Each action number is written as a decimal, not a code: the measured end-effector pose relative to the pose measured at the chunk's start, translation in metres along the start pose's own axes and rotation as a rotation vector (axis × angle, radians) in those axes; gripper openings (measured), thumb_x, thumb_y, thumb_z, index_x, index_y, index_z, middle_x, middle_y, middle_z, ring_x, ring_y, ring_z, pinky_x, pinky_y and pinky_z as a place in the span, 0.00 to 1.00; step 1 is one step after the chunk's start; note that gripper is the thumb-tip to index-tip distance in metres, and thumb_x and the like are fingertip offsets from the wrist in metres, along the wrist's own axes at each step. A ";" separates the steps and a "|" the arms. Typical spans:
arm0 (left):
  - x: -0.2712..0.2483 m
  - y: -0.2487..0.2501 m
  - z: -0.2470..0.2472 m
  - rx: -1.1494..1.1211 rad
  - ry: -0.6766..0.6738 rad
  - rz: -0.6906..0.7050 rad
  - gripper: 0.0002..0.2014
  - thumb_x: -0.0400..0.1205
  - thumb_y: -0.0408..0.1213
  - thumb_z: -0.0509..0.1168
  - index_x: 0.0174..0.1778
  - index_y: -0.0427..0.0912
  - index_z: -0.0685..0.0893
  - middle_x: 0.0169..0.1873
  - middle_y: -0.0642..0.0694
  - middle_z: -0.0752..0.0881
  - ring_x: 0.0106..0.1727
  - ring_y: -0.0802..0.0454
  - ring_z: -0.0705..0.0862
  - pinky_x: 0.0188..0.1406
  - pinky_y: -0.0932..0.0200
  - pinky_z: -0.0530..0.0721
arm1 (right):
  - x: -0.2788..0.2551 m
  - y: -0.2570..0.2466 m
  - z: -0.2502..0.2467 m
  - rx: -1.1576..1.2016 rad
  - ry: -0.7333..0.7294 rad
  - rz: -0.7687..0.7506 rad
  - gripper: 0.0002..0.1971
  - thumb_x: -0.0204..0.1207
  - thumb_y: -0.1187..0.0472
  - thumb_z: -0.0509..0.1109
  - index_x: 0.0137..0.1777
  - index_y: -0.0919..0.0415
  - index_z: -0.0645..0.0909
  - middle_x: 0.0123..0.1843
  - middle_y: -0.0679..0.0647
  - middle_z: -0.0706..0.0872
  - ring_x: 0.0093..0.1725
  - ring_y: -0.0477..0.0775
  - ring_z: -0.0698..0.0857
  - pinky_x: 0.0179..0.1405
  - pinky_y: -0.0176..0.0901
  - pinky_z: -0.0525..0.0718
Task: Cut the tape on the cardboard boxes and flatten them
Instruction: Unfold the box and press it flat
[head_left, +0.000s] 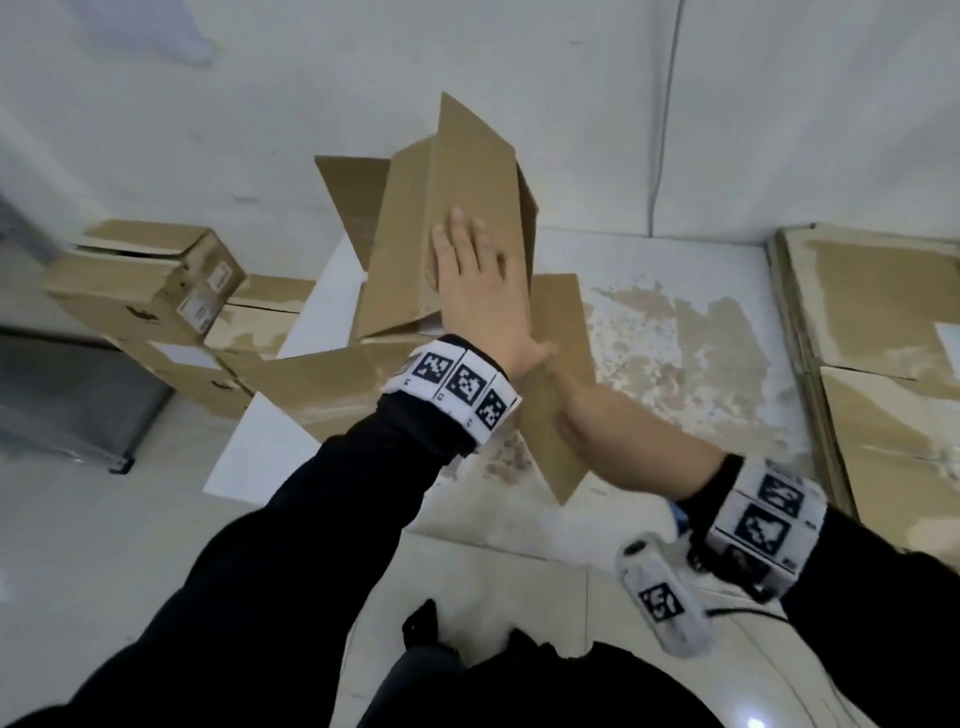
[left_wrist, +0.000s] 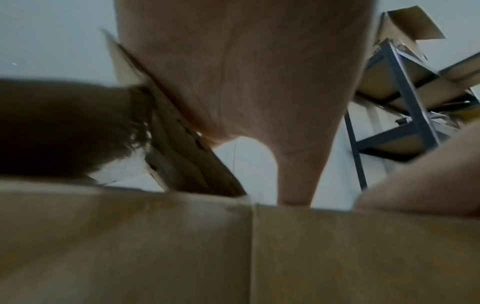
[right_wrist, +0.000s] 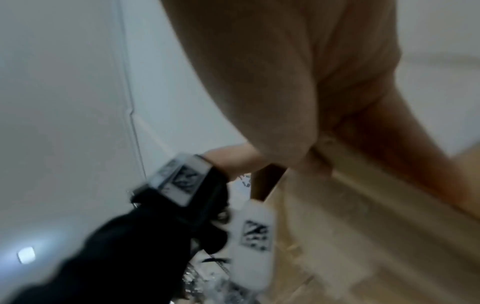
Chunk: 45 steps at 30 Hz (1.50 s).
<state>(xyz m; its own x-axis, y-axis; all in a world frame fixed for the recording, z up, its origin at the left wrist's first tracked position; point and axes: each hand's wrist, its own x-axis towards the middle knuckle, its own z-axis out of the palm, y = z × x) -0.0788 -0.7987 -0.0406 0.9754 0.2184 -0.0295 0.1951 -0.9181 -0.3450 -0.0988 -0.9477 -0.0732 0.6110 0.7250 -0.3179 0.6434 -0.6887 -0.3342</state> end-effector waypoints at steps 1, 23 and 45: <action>-0.001 0.001 0.002 0.013 0.012 0.009 0.52 0.72 0.73 0.54 0.83 0.39 0.53 0.83 0.30 0.46 0.82 0.27 0.39 0.78 0.29 0.37 | 0.000 -0.002 0.001 0.160 -0.046 -0.021 0.16 0.86 0.61 0.53 0.70 0.67 0.66 0.44 0.56 0.80 0.38 0.56 0.79 0.37 0.46 0.77; -0.051 -0.069 0.066 -0.239 0.522 0.361 0.27 0.69 0.54 0.64 0.62 0.47 0.86 0.73 0.45 0.77 0.78 0.46 0.70 0.76 0.28 0.54 | 0.154 0.170 -0.080 0.267 0.714 0.288 0.13 0.75 0.63 0.64 0.56 0.70 0.78 0.53 0.73 0.84 0.54 0.70 0.84 0.51 0.48 0.75; 0.123 -0.022 0.116 -0.100 0.194 0.659 0.49 0.72 0.77 0.45 0.81 0.45 0.62 0.84 0.40 0.52 0.85 0.43 0.46 0.76 0.37 0.28 | 0.082 0.024 0.103 1.258 0.830 0.613 0.14 0.80 0.63 0.67 0.63 0.53 0.73 0.56 0.50 0.85 0.58 0.54 0.86 0.54 0.49 0.87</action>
<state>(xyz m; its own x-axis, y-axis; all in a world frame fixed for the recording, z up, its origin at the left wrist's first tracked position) 0.0252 -0.7134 -0.1454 0.8928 -0.4494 -0.0317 -0.4445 -0.8673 -0.2242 -0.0807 -0.9049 -0.1991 0.9546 -0.1284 -0.2687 -0.2841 -0.1221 -0.9510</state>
